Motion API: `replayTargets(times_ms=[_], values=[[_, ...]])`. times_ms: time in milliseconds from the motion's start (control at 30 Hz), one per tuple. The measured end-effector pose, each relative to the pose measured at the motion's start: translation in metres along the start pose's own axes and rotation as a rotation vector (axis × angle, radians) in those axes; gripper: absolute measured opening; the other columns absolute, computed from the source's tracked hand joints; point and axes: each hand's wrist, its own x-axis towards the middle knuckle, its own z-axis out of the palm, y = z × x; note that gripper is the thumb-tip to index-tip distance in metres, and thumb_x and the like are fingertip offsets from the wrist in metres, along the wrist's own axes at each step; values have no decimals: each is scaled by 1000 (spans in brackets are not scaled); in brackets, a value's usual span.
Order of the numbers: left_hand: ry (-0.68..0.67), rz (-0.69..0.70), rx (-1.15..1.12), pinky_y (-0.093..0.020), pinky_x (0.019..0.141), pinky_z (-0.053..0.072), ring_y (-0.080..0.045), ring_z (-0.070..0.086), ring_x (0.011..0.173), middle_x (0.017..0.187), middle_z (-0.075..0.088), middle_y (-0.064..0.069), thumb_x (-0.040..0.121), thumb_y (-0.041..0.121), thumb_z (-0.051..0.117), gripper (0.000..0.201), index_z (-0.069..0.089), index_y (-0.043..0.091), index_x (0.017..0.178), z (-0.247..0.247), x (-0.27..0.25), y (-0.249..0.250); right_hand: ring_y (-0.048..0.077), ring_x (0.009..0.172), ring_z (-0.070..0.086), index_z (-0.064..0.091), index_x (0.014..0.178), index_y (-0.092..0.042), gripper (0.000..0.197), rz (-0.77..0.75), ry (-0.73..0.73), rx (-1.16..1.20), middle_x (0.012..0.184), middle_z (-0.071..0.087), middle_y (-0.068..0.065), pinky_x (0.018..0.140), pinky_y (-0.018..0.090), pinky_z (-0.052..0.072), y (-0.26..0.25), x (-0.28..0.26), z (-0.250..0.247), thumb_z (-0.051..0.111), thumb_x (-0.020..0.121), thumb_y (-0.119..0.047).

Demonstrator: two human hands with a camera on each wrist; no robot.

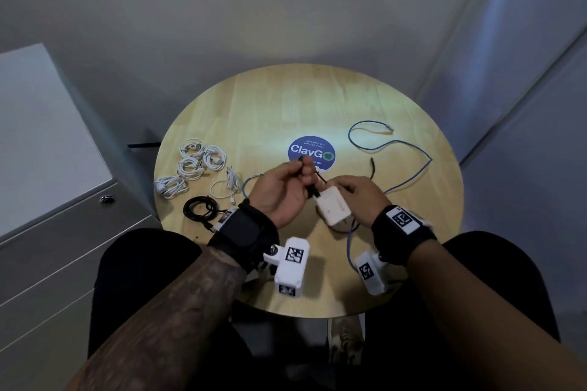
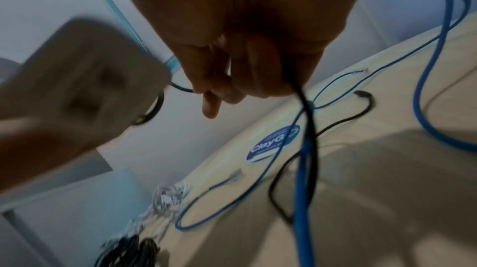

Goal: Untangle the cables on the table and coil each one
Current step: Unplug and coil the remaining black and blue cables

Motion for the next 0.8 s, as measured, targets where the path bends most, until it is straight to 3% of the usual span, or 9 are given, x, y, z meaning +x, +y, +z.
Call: replayTargets(times_ms=[167, 267, 333, 400, 433, 500, 600, 700, 800], values=[[192, 217, -226, -28, 80, 45, -14, 53, 58, 70, 56, -4, 103, 5, 30, 28, 55, 5, 90, -11, 20, 18, 6, 49, 50, 76, 95, -21, 20, 142, -255, -47, 65, 63, -3, 49, 19, 41, -1, -11, 8, 56, 97, -25], [266, 326, -152, -27, 76, 46, -17, 53, 64, 72, 52, -7, 102, 4, 27, 29, 53, 6, 89, -18, 32, 25, 16, 66, 62, 76, 89, -32, 19, 81, -367, -161, 81, 73, 1, 64, 28, 50, -2, -16, 9, 58, 95, -32], [294, 365, -60, -25, 72, 45, -17, 54, 63, 75, 50, -8, 102, 1, 27, 29, 51, 7, 88, -21, 37, 24, 8, 69, 65, 75, 82, -26, 20, 6, -274, -72, 78, 73, -11, 68, 23, 49, -14, -17, 1, 60, 94, -23], [305, 384, 68, -23, 64, 47, -17, 55, 62, 75, 51, -8, 102, -2, 28, 29, 52, 4, 88, -22, 40, 19, -3, 52, 56, 72, 79, -8, 20, -25, -114, 121, 57, 63, -17, 56, 7, 39, -29, -17, -11, 59, 94, -8], [304, 375, 146, -23, 63, 48, -19, 54, 64, 75, 52, -9, 102, -2, 29, 29, 54, 2, 88, -21, 39, 15, -1, 44, 49, 70, 78, -4, 19, -30, -42, 214, 49, 56, -16, 50, 7, 34, -35, -17, -19, 57, 93, -5], [264, 343, 345, -24, 66, 50, -19, 55, 66, 77, 55, -10, 102, -3, 34, 27, 58, 1, 89, -15, 36, 5, 4, 42, 32, 69, 76, -6, 22, -28, 36, 372, 44, 42, -12, 45, 16, 26, -39, -17, -31, 56, 94, -6], [169, 258, 643, -25, 67, 52, -18, 61, 63, 75, 60, -12, 99, -3, 41, 23, 63, -1, 91, -2, 29, -12, 14, 49, 24, 70, 72, -14, 27, -62, 112, 443, 48, 37, -9, 47, 23, 20, -41, -16, -40, 56, 95, -10], [63, 128, 810, -33, 68, 44, -21, 57, 63, 73, 63, -9, 100, 9, 41, 28, 66, 3, 89, 12, 23, -26, 13, 47, 31, 69, 76, -13, 24, -91, 233, 396, 47, 47, -14, 46, 24, 26, -43, -15, -46, 56, 96, -10], [-34, 48, 852, -30, 60, 40, -20, 49, 57, 67, 56, -8, 100, 11, 36, 31, 64, 0, 89, 29, 18, -29, 0, 53, 50, 69, 82, -11, 18, -124, 346, 315, 60, 62, -19, 53, 11, 37, -34, -11, -49, 57, 96, -12]])
